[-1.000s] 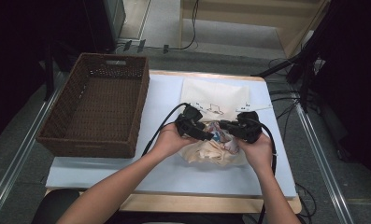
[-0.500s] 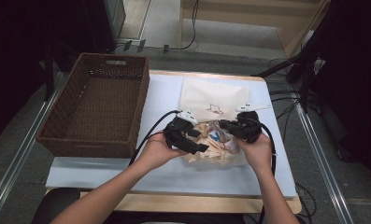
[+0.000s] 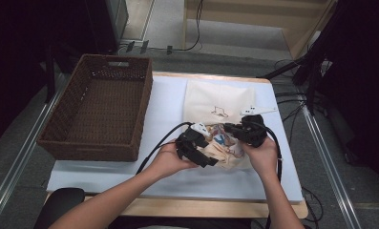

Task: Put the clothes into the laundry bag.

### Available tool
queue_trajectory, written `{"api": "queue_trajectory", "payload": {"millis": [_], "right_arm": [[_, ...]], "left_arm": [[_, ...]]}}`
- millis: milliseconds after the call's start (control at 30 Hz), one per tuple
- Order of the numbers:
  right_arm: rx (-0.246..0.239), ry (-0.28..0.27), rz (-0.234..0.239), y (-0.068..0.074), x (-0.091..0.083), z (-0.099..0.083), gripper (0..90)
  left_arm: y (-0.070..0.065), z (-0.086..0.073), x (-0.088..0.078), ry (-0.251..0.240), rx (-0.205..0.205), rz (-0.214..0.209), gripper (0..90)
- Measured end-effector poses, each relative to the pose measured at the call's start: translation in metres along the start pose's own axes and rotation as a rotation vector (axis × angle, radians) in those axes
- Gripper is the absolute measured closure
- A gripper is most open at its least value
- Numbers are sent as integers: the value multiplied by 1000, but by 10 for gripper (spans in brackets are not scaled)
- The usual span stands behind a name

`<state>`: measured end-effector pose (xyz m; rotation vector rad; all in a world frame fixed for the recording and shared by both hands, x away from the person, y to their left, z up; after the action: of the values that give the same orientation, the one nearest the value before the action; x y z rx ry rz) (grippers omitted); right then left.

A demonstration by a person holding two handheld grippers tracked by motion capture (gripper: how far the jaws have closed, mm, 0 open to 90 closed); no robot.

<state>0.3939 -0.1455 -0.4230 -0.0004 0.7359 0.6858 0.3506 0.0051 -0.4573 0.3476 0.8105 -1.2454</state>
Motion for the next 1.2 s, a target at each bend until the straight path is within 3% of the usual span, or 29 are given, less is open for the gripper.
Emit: {"api": "queue_trajectory", "payload": {"millis": [100, 233, 400, 500, 533, 600, 633, 667, 700, 1000, 1133, 1200], "right_arm": [[8, 1, -1, 1, 0, -1, 887], [5, 2, -7, 3, -1, -2, 886], [7, 3, -5, 3, -1, -3, 886], [14, 9, 0, 4, -2, -4, 886], [14, 9, 0, 4, -2, -4, 886], [14, 10, 3, 4, -2, -5, 886], [10, 9, 4, 4, -1, -5, 886], [10, 9, 4, 4, -1, -5, 886], [13, 12, 5, 5, -1, -5, 886], [15, 16, 7, 5, -1, -7, 886], [14, 23, 11, 6, 0, -7, 887], [10, 21, 11, 6, 1, -7, 886]], "left_arm": [[-4, -2, 9, 19, 1, 9, 247], [-8, -7, 19, 30, 46, 61, 263], [-5, -15, 30, 28, 41, 103, 336], [-3, -17, 33, 17, 46, 135, 453], [-3, -18, 33, 19, 45, 136, 453], [-1, -20, 34, 15, 67, 158, 524], [0, -20, 35, 12, 75, 164, 605], [1, -22, 35, 10, 92, 171, 605], [1, -23, 36, 11, 102, 171, 650], [7, -22, 32, 10, 33, 103, 790], [10, -18, 26, -1, -22, 62, 808], [11, -15, 21, -6, -22, 56, 810]]}}
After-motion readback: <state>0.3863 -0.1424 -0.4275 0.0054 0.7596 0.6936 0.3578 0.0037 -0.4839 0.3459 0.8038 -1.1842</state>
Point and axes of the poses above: each handheld gripper's, and its own axes: x roughly forward along the jaws, z roughly out of its top, y roughly to its left, the point moved 5 cm from there along x, roughly forward along the jaws, and after that the axes turned 5 degrees about x, right-handed, at the moved point
